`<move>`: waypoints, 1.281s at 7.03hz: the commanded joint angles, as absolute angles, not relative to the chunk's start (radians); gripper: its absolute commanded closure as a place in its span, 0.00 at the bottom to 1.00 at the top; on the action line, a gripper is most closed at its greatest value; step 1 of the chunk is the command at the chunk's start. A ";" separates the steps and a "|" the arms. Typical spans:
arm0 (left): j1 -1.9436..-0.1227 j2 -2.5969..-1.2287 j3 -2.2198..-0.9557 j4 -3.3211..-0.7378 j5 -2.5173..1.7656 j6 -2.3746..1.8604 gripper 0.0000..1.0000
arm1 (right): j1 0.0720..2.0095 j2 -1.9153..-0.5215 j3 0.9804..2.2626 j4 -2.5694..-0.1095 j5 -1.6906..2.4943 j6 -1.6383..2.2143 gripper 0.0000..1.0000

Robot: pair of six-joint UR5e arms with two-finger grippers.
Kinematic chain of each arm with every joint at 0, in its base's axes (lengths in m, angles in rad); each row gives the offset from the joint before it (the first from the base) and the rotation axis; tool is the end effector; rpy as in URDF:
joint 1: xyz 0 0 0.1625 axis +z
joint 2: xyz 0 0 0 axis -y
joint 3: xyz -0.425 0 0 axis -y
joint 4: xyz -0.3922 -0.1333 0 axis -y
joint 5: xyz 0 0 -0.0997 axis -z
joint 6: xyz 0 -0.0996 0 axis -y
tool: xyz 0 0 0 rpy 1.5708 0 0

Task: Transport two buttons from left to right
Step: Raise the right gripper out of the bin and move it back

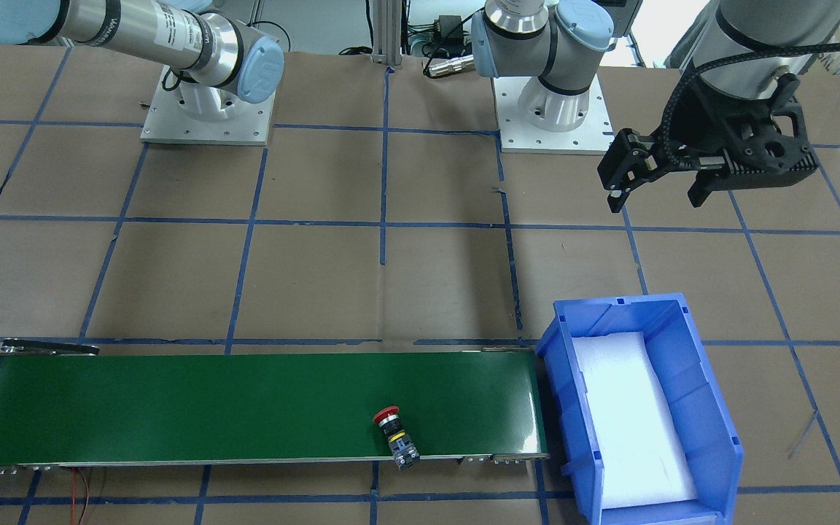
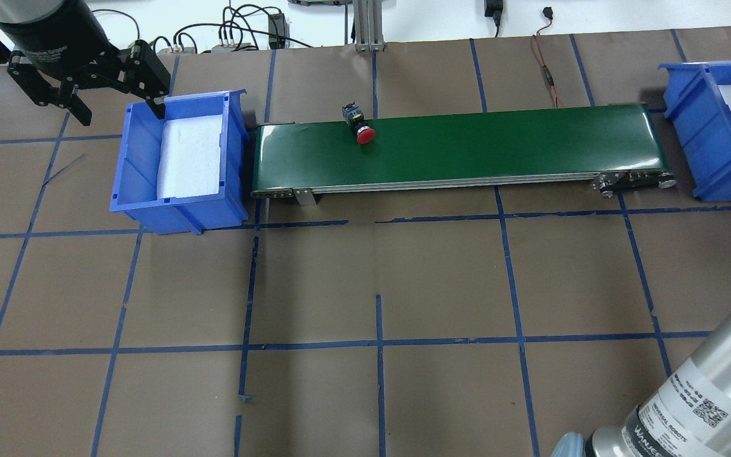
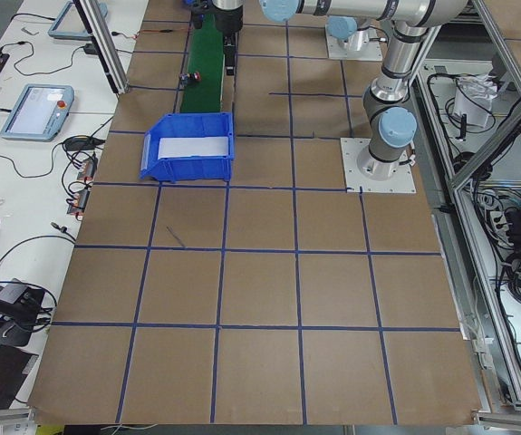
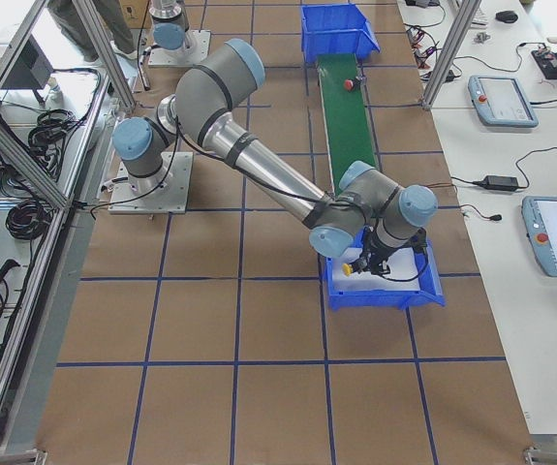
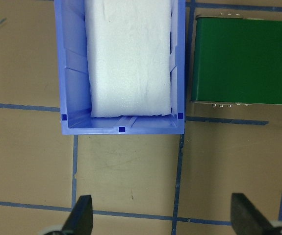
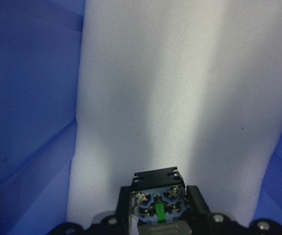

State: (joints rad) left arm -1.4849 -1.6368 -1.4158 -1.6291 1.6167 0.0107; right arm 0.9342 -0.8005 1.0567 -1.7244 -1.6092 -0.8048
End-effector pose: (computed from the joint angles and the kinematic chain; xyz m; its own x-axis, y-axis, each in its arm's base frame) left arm -0.0835 -0.5305 0.5250 -0.9960 -0.0764 -0.0462 -0.0751 0.9967 -0.0302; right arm -0.3502 -0.6916 0.2589 -0.9848 -0.1669 -0.0473 -0.1708 0.9804 0.0985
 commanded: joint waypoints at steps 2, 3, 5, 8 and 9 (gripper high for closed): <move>-1.486 -1.637 -1.416 -1.629 1.615 0.011 0.00 | 0.934 -0.793 1.058 -1.732 -1.609 -0.805 0.90; -1.486 -1.637 -1.416 -1.629 1.615 0.011 0.00 | 0.934 -0.790 1.058 -1.732 -1.609 -0.805 0.85; -1.488 -1.637 -1.416 -1.629 1.612 0.009 0.00 | 0.934 -0.787 1.055 -1.732 -1.609 -0.805 0.68; -1.489 -1.638 -1.416 -1.629 1.611 0.006 0.00 | 0.934 -0.790 1.049 -1.729 -1.608 -0.805 0.57; -1.489 -1.638 -1.416 -1.629 1.609 0.006 0.00 | 0.934 -0.790 1.049 -1.729 -1.608 -0.805 0.54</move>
